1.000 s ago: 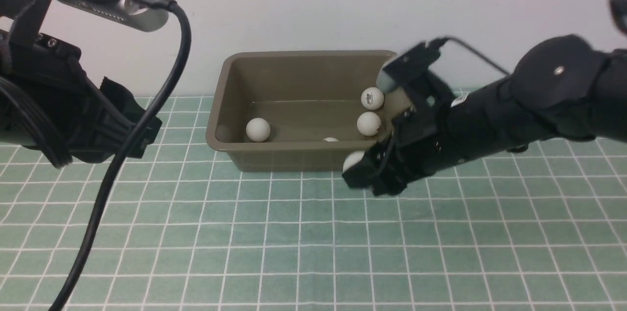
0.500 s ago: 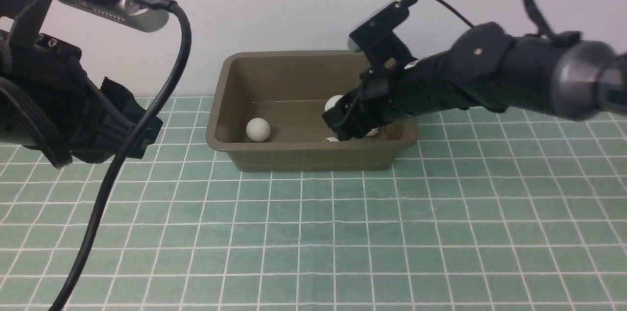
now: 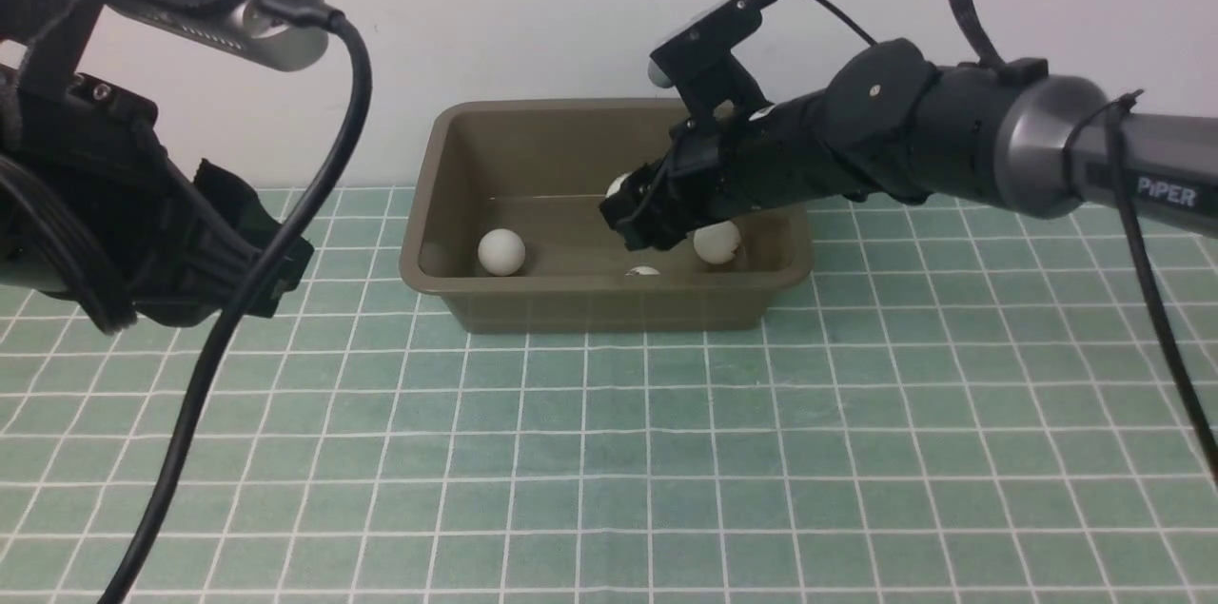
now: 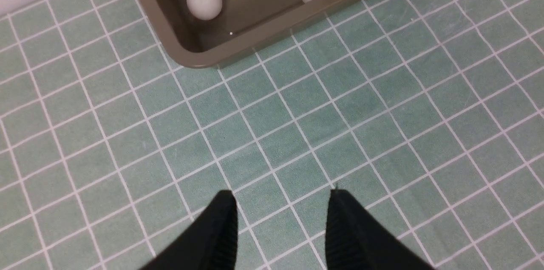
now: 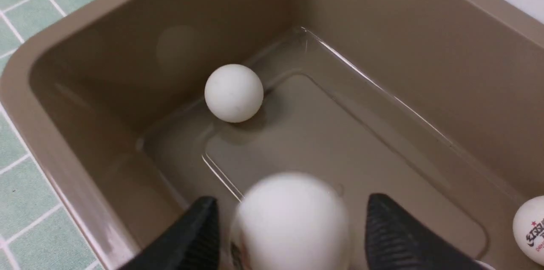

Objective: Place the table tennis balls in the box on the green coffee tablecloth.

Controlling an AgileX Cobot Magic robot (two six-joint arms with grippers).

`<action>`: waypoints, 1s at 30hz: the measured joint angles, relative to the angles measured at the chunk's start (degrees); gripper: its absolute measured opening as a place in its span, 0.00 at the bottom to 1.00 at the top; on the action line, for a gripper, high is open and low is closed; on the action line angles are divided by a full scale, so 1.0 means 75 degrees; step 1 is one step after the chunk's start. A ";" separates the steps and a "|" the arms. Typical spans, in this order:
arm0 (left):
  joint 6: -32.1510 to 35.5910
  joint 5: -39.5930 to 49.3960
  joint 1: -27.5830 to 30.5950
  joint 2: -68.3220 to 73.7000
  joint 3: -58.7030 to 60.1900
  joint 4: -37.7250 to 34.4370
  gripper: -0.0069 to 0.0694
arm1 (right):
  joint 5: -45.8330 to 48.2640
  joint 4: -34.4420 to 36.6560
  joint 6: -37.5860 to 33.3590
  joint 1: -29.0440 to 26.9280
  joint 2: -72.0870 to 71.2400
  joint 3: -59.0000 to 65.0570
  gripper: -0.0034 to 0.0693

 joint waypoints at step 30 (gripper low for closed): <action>0.0394 -0.0801 0.0000 0.0000 0.0000 -0.0296 0.44 | 0.1795 -0.2411 0.3224 -0.3968 -0.5025 0.0000 0.70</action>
